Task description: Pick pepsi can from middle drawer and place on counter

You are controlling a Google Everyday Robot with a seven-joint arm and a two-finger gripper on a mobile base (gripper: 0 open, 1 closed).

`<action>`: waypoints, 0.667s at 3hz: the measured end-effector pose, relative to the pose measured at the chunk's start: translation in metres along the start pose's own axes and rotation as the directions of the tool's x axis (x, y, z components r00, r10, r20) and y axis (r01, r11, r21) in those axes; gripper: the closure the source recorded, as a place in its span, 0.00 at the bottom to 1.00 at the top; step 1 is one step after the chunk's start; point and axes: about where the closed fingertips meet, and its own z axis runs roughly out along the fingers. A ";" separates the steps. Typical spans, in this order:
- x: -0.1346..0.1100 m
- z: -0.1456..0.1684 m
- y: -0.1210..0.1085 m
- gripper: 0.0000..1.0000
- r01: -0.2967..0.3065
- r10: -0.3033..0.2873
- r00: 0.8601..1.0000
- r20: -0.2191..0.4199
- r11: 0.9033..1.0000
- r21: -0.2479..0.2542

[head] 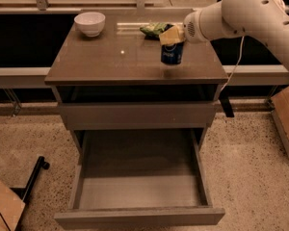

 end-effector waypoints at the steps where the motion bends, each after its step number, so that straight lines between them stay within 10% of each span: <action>1: -0.019 0.009 0.000 0.85 0.015 -0.013 0.997 0.081 1.000 -0.021; 2: -0.020 0.019 -0.002 0.61 0.040 -0.038 0.990 0.133 0.999 -0.012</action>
Offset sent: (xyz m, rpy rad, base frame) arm 0.0342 0.0128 -0.0059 0.0532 -0.1994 0.0221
